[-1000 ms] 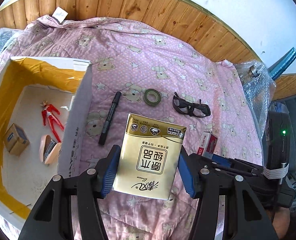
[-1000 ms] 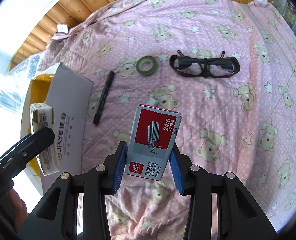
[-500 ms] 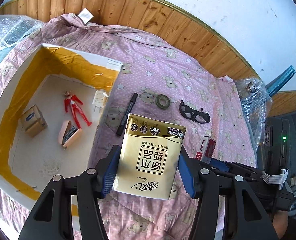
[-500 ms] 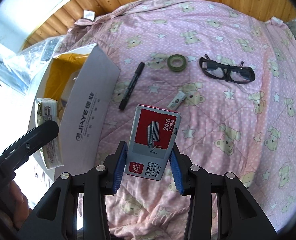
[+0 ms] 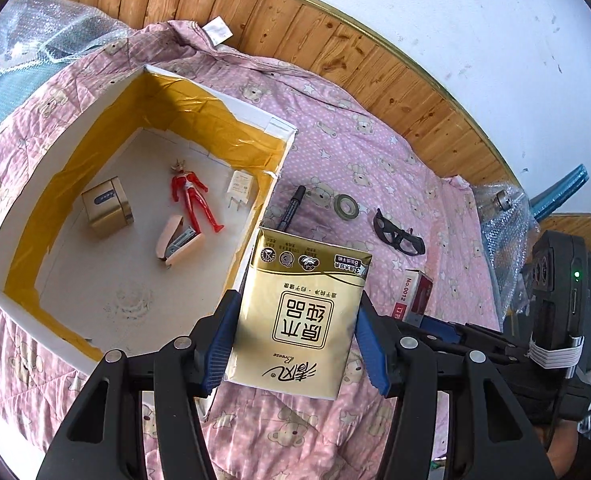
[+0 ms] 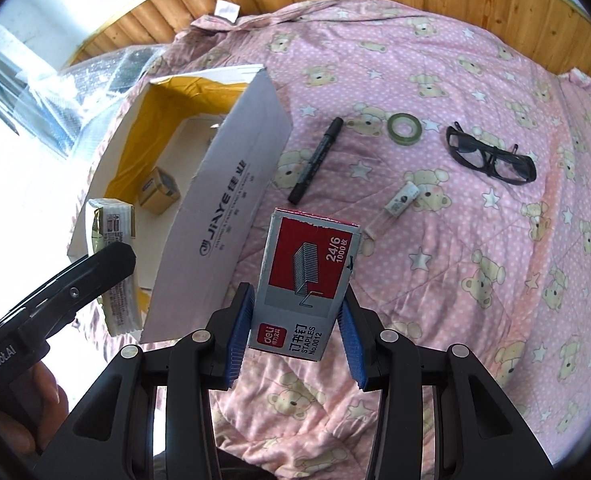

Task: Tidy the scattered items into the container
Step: 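Carry the tissue pack and staple box over the white box with both grippers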

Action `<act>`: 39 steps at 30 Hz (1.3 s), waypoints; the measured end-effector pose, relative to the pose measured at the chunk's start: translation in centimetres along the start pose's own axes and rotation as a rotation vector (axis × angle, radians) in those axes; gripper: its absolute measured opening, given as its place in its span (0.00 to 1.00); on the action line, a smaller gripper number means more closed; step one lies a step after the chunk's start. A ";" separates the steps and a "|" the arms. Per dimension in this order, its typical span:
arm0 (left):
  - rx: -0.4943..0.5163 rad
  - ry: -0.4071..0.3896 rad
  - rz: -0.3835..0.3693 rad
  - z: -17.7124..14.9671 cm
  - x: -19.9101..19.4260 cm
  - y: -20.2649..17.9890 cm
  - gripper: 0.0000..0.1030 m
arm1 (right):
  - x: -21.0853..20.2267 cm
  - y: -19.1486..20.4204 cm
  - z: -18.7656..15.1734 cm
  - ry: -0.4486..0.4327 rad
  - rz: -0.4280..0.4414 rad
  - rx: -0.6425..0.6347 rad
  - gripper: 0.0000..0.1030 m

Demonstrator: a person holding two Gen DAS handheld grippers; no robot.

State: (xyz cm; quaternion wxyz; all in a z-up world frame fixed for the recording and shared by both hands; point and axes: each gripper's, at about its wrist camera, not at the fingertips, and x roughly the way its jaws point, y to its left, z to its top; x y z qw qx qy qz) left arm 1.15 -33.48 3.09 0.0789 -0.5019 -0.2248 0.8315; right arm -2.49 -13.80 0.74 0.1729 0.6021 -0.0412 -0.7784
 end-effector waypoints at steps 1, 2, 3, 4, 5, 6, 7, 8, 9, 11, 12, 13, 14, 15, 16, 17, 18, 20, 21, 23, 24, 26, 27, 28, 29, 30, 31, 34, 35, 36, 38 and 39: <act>-0.007 -0.003 0.001 -0.1 -0.2 0.3 0.55 | 0.0 0.4 0.0 0.001 0.002 -0.008 0.42; -0.014 -0.007 0.002 -0.2 -0.5 0.6 0.55 | 0.0 0.8 0.0 0.002 0.004 -0.016 0.42; -0.021 -0.011 0.003 -0.4 -0.7 0.9 0.55 | 0.0 1.2 -0.1 0.003 0.005 -0.024 0.42; -0.028 -0.015 0.004 -0.4 -1.0 1.2 0.55 | 0.1 1.5 -0.1 0.004 0.007 -0.032 0.42; -0.034 -0.020 0.007 -0.5 -1.3 1.5 0.55 | 0.1 1.8 -0.1 0.005 0.009 -0.038 0.43; -0.041 -0.025 0.008 -0.6 -1.5 1.8 0.55 | 0.1 2.2 -0.1 0.006 0.011 -0.046 0.42; -0.047 -0.029 0.010 -0.7 -1.7 2.1 0.55 | 0.1 2.5 -0.1 0.006 0.013 -0.052 0.42; -0.053 -0.033 0.011 -0.8 -1.9 2.4 0.55 | 0.1 2.8 -0.1 0.006 0.014 -0.059 0.42; -0.058 -0.036 0.012 -0.9 -2.1 2.6 0.55 | 0.1 3.1 -0.1 0.008 0.016 -0.071 0.42; -0.066 -0.042 0.013 -1.0 -2.5 3.1 0.55 | 0.1 3.8 -0.2 0.009 0.019 -0.084 0.42; -0.070 -0.045 0.014 -1.1 -2.6 3.3 0.55 | 0.1 4.0 -0.2 0.008 0.020 -0.089 0.42; -0.074 -0.047 0.016 -1.1 -2.8 3.5 0.55 | 0.0 4.3 -0.2 0.008 0.022 -0.094 0.42; -0.078 -0.049 0.016 -1.2 -2.9 3.7 0.55 | 0.0 4.5 -0.2 0.008 0.024 -0.098 0.42; -0.081 -0.051 0.016 -1.3 -3.1 3.9 0.55 | 0.0 4.8 -0.2 0.007 0.025 -0.103 0.42; -0.084 -0.053 0.017 -1.3 -3.2 4.0 0.55 | 0.0 5.0 -0.3 0.007 0.026 -0.107 0.42; -0.086 -0.054 0.017 -1.4 -3.3 4.2 0.55 | 0.0 5.2 -0.3 0.006 0.026 -0.110 0.42; -0.088 -0.055 0.016 -1.4 -3.4 4.3 0.55 | 0.0 5.4 -0.3 0.006 0.026 -0.113 0.42; -0.093 -0.057 0.014 -1.4 -3.5 4.5 0.55 | -0.1 5.8 -0.4 0.004 0.024 -0.120 0.42; -0.095 -0.058 0.014 -1.4 -3.6 4.7 0.55 | -0.1 6.0 -0.3 0.003 0.022 -0.123 0.42; -0.102 -0.062 0.012 -1.4 -3.8 5.0 0.55 | -0.3 6.3 -0.3 -0.001 0.017 -0.129 0.42; -0.104 -0.064 0.012 -1.3 -3.9 5.2 0.55 | -0.3 6.4 -0.3 -0.003 0.015 -0.130 0.42; -0.109 -0.068 0.009 -1.2 -4.0 5.5 0.55 | -0.4 6.7 -0.2 -0.006 0.012 -0.132 0.42; -0.111 -0.070 0.007 -1.1 -4.1 5.6 0.55 | -0.4 6.8 -0.1 -0.006 0.011 -0.133 0.42; -0.113 -0.072 0.007 -1.0 -4.2 5.8 0.55 | -0.4 6.9 -0.1 -0.007 0.009 -0.135 0.42; -0.116 -0.074 0.006 -0.9 -4.3 5.9 0.55 | -0.3 7.1 0.0 -0.007 0.008 -0.136 0.42; -0.119 -0.076 0.004 -0.8 -4.4 6.1 0.55 | -0.3 7.2 0.0 -0.007 0.006 -0.139 0.43; -0.122 -0.080 0.005 -0.7 -4.5 6.3 0.55 | -0.3 7.4 0.1 -0.007 0.005 -0.142 0.42; -0.135 -0.092 0.009 -0.4 -4.9 7.0 0.55 | -0.3 8.1 0.5 -0.009 0.004 -0.155 0.42; -0.141 -0.097 0.013 -0.3 -5.1 7.3 0.55 | -0.3 8.3 0.7 -0.011 0.004 -0.161 0.42; -0.150 -0.103 0.017 -0.2 -5.2 7.7 0.55 | -0.4 8.6 0.9 -0.014 0.004 -0.167 0.42; -0.171 -0.114 0.025 0.1 -5.5 8.5 0.55 | -0.5 9.2 1.4 -0.019 0.005 -0.180 0.42; -0.181 -0.119 0.027 0.2 -5.6 8.9 0.55 | -0.5 9.6 1.6 -0.023 0.006 -0.187 0.42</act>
